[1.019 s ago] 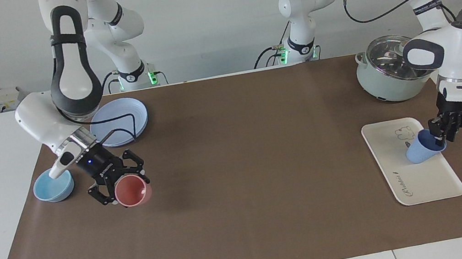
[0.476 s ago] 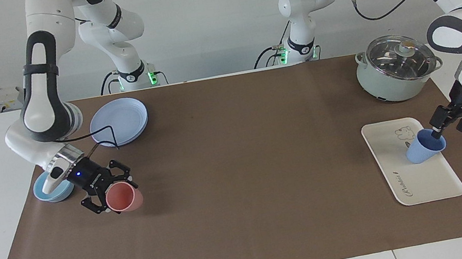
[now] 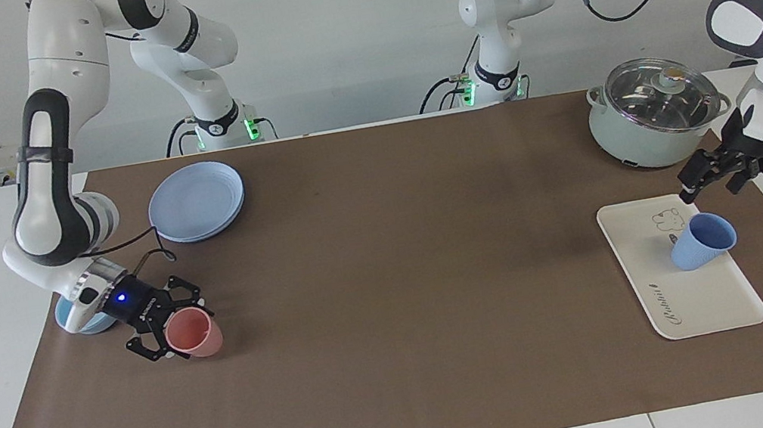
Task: Place cup on tray
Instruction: 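Lower the cup onto the tray with the left gripper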
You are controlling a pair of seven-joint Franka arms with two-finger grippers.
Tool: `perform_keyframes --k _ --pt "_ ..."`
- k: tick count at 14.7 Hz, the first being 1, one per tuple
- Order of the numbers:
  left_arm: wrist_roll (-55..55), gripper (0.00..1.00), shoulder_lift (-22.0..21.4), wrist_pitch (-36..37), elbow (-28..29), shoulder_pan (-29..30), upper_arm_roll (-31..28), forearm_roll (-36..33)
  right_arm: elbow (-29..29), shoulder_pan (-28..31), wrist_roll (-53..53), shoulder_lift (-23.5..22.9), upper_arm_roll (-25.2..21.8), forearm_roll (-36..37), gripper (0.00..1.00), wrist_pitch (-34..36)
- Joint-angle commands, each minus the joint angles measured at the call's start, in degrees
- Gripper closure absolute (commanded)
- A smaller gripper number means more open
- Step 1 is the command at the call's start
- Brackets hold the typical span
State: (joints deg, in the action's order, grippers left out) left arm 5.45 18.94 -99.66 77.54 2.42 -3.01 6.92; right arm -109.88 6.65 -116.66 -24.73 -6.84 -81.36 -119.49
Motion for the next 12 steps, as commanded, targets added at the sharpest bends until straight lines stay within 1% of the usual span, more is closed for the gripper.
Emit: perform_keyframes --k 1,2,4,7,8,9,10,11,12 --pt "-4.1 0.02 -1.1 6.7 -2.9 -3.9 -0.8 -2.0 0.0 1.2 -5.5 -0.5 0.5 -3.4 1.00 3.0" --pt "-5.5 0.02 -2.7 7.4 -2.9 -5.0 -0.6 -3.5 -0.3 1.3 -6.7 -0.5 0.4 -3.5 1.00 3.2" --pt "-5.9 0.01 -7.2 8.9 -1.4 -5.1 0.2 -4.5 -0.9 1.2 -7.3 -0.5 0.4 -3.5 1.00 2.5" --pt "-5.8 0.01 -15.0 9.0 6.3 -5.9 0.3 -4.5 -1.7 1.1 -8.2 -0.4 0.4 -3.5 1.00 2.1" --pt "-5.9 0.01 -16.4 9.1 8.2 -6.8 0.2 -4.8 -1.9 1.0 -8.8 -0.4 0.4 -3.5 1.00 1.9" --pt "-6.3 0.01 -17.0 9.0 9.5 -7.8 0.5 -6.5 -2.4 1.1 -9.3 -0.3 0.4 -3.5 1.00 1.4" --pt "-7.2 0.01 -17.0 8.6 9.6 -8.0 1.9 -8.0 -2.5 1.0 -9.5 -0.2 0.4 -3.5 1.00 1.0" --pt "-7.9 0.01 -17.0 8.3 9.6 -7.6 3.1 -8.7 -2.5 1.0 -9.5 -0.3 0.4 -3.5 0.96 0.8" --pt "-8.8 0.01 -17.0 8.2 9.2 -7.3 3.5 -9.1 -2.5 1.0 -9.5 -0.2 0.4 -3.5 0.73 0.7"
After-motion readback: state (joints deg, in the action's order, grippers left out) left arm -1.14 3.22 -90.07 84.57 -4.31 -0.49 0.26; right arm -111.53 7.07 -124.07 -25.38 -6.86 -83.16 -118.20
